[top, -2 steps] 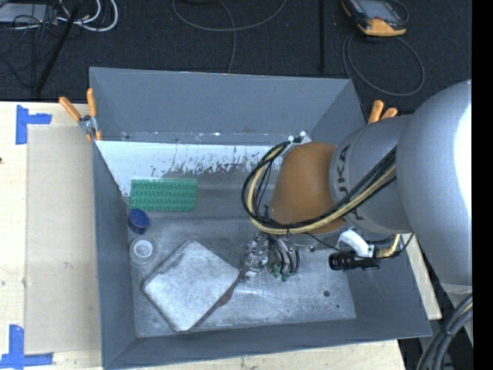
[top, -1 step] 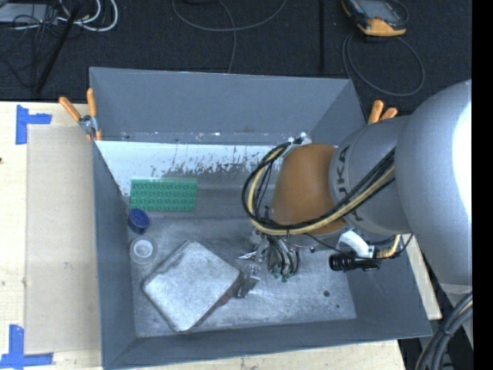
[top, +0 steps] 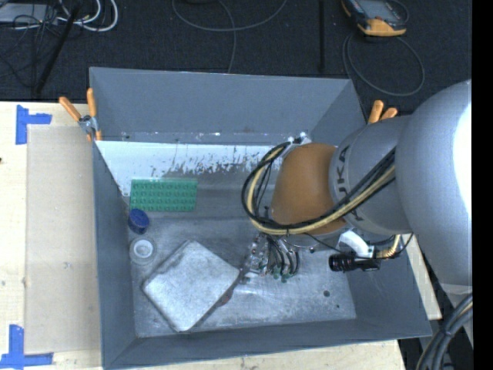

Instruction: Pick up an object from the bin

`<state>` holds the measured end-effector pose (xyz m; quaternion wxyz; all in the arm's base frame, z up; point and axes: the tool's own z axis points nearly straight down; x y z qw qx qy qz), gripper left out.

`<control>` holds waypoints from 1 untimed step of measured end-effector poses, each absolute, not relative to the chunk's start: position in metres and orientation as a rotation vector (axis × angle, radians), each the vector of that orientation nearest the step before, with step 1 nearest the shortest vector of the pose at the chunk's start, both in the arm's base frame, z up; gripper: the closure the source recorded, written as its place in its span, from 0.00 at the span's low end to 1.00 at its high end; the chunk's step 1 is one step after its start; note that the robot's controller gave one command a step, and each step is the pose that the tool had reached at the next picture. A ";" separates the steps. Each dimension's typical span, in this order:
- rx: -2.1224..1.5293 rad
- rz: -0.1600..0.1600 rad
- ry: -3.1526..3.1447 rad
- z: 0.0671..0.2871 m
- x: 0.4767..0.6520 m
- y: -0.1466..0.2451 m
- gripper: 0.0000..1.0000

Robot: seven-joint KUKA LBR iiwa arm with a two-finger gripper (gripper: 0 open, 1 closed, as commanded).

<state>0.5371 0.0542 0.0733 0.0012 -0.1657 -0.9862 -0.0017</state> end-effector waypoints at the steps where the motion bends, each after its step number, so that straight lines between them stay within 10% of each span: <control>1: -0.131 0.001 -3.142 0.074 0.589 0.077 1.00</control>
Offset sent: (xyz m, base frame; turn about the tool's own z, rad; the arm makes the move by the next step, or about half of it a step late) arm 0.0493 0.0236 -0.0033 -0.2509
